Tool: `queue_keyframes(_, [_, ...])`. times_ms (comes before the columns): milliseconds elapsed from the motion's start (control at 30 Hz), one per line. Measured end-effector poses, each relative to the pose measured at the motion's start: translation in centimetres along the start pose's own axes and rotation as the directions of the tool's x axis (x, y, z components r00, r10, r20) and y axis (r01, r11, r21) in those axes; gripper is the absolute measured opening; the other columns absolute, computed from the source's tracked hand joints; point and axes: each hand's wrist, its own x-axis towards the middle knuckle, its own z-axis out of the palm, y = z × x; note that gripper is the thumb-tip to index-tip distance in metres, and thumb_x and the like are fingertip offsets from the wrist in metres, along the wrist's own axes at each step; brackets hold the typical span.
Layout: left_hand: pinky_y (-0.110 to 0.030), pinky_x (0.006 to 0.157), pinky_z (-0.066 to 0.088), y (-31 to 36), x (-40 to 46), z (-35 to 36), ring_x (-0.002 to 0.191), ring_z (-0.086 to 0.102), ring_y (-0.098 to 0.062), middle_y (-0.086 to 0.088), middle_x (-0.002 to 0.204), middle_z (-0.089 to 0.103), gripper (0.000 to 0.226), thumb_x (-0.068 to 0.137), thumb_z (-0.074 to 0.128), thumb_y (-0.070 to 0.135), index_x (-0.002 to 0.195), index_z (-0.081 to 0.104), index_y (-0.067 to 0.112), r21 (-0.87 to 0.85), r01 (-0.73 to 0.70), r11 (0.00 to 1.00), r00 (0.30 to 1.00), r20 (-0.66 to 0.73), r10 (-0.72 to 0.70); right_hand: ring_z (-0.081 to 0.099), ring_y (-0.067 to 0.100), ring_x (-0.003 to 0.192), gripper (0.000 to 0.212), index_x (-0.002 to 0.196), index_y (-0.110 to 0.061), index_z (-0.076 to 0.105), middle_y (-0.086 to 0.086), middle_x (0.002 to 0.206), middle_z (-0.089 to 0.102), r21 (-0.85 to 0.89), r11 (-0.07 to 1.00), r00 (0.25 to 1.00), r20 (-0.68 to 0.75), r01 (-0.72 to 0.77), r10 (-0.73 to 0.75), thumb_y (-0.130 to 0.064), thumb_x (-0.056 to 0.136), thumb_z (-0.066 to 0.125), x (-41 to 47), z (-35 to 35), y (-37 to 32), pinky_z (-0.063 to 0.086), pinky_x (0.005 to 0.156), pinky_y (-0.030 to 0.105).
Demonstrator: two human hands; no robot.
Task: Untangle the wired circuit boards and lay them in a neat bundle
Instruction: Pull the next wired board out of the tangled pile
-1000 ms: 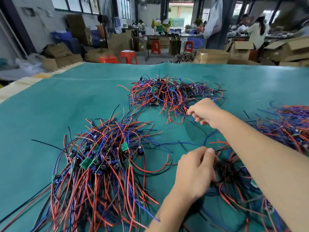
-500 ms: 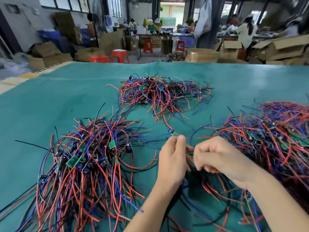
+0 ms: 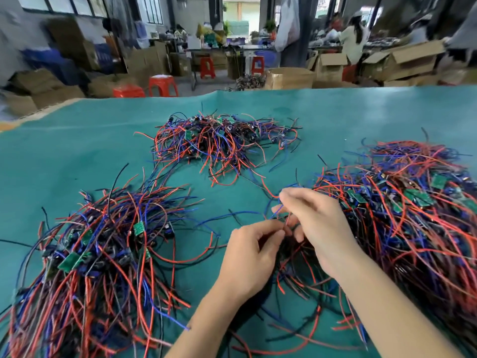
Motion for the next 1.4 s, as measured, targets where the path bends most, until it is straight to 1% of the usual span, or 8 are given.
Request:
queue_keyframes(133, [-0.018,0.071,0.046,0.2,-0.1,0.0,0.066,0.058,0.002,0.016,0.074,0.067,0.03,0.094,0.048,0.031,0.11,0.073,0.028,-0.106,0.054,0.993,0.999,0.016,-0.052,0.053,0.011,0.056,0.016,0.106,-0.01,0.071,0.012,0.099,0.079,0.263,0.962,0.997,0.042,-0.075,0.067,-0.004,0.097,0.06,0.1,-0.6,-0.8,0.037,0.044,0.021])
queue_keyframes(267, [-0.017,0.065,0.044,0.2,0.1,-0.2,0.069,0.061,-0.007,0.009,0.093,0.072,0.029,0.107,0.04,0.026,0.127,0.059,0.03,-0.292,0.131,0.947,0.989,-0.03,-0.146,0.059,0.009,0.059,0.021,0.109,-0.005,0.068,0.018,0.106,0.077,0.628,0.753,0.98,0.151,-0.195,0.128,-0.001,0.096,0.052,0.4,-1.6,-1.6,0.048,0.051,0.017])
queue_keyframes(533, [-0.023,0.042,0.039,1.1,0.3,-0.7,0.073,0.064,-0.007,-0.001,0.111,0.07,0.037,0.104,0.045,0.01,0.134,0.046,0.032,-0.492,0.244,0.836,0.954,-0.034,-0.298,0.062,0.014,0.06,0.032,0.108,0.0,0.07,0.017,0.103,0.074,0.798,0.529,0.956,0.264,-0.29,0.126,0.001,0.08,0.054,0.3,-2.5,-2.4,0.048,0.048,0.017])
queue_keyframes(700, [-0.021,0.043,0.041,1.2,0.2,-0.7,0.069,0.064,-0.007,0.002,0.088,0.073,0.015,0.101,0.054,0.029,0.109,0.065,0.023,-0.438,0.226,0.87,0.966,-0.017,-0.26,0.064,0.014,0.058,0.046,0.116,-0.006,0.068,0.012,0.097,0.075,0.666,0.677,0.94,0.319,-0.313,0.121,0.0,0.075,0.049,0.0,-1.9,-2.0,0.043,0.045,0.019])
queue_keyframes(867, [-0.018,0.044,0.038,1.4,0.3,-0.6,0.055,0.056,-0.01,-0.004,0.066,0.065,0.053,0.093,0.049,0.057,0.082,0.066,0.008,-0.485,0.215,0.848,0.967,-0.016,-0.254,0.063,0.019,0.061,0.042,0.1,-0.007,0.071,0.008,0.083,0.074,0.307,0.931,0.955,0.273,-0.198,0.113,0.008,0.08,0.038,-0.6,0.0,-1.1,0.04,0.046,0.022])
queue_keyframes(1167, [-0.02,0.042,0.038,0.5,0.6,-0.5,0.053,0.056,-0.013,-0.01,0.067,0.071,0.081,0.09,0.017,0.075,0.07,0.076,0.024,-0.554,0.29,0.781,0.946,0.044,-0.32,0.045,0.016,0.052,0.028,0.066,-0.011,0.071,0.015,0.077,0.068,0.133,0.988,0.977,0.208,-0.079,0.05,0.001,0.062,0.047,-1.0,0.7,-0.7,0.031,0.043,0.024])
queue_keyframes(1300, [-0.019,0.043,0.035,0.3,0.8,-0.7,0.053,0.053,-0.012,-0.011,0.07,0.069,0.095,0.09,0.005,0.077,0.083,0.076,0.015,-0.64,0.31,0.703,0.946,0.132,-0.297,0.038,0.013,0.046,0.03,0.061,-0.009,0.063,0.011,0.067,0.062,0.523,0.798,0.952,0.228,-0.297,0.205,0.005,0.059,0.037,-0.7,-0.2,-1.1,0.028,0.036,0.018])
queue_keyframes(1400, [-0.02,0.044,0.035,0.4,0.7,-0.6,0.055,0.054,-0.012,-0.007,0.069,0.069,0.064,0.104,0.023,0.052,0.091,0.074,0.014,-0.571,0.292,0.768,0.948,0.066,-0.311,0.036,0.011,0.044,0.027,0.064,-0.011,0.059,0.004,0.065,0.055,0.765,0.536,0.934,0.288,-0.356,0.21,0.002,0.059,0.036,-0.2,-1.8,-1.8,0.024,0.035,0.016])
